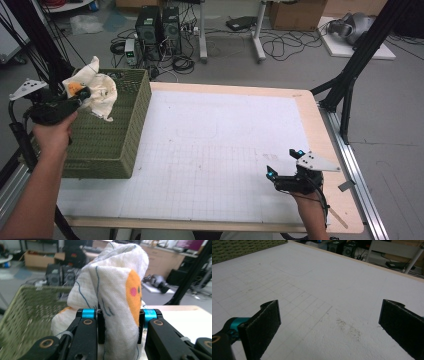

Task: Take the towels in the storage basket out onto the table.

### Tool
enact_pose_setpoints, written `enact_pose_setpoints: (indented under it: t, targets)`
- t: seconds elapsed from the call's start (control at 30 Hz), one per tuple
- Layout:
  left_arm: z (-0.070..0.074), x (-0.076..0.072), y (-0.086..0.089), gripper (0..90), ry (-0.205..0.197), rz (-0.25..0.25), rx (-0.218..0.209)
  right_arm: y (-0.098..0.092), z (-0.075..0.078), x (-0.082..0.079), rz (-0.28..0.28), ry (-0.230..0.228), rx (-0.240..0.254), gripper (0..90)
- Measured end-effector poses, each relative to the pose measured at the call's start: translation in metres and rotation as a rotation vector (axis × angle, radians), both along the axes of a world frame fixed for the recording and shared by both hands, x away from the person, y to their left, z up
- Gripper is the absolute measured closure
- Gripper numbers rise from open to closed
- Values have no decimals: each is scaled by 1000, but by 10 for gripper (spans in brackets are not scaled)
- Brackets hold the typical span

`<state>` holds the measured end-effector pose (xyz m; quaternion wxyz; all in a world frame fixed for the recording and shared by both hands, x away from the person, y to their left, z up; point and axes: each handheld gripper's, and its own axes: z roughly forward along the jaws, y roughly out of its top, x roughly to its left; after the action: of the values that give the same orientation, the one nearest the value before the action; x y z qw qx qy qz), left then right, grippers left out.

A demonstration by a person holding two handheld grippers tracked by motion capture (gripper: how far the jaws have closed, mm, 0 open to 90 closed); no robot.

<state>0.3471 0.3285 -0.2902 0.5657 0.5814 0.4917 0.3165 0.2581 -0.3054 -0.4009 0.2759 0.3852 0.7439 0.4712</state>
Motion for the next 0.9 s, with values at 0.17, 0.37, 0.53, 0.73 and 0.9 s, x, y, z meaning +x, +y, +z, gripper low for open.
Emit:
enact_pose_setpoints:
  t: [0.17,0.37,0.53,0.73,0.9]
  targets:
    - [15,-8,-21,738,-57,-83,1,1,1,-1,2,-2,-1,30]
    - [23,-13,-60,738,-99,-213,11,1,1,-1,2,-2,1,29]
    - [19,-11,-96,738,-99,-309,31,1,2,-1,1,-4,2,30]
    - [6,-11,-145,737,-100,-450,33,0,1,-1,-2,0,-1,30]
    - [-13,-6,-189,736,-61,-559,56,0,2,-1,1,1,-2,43]
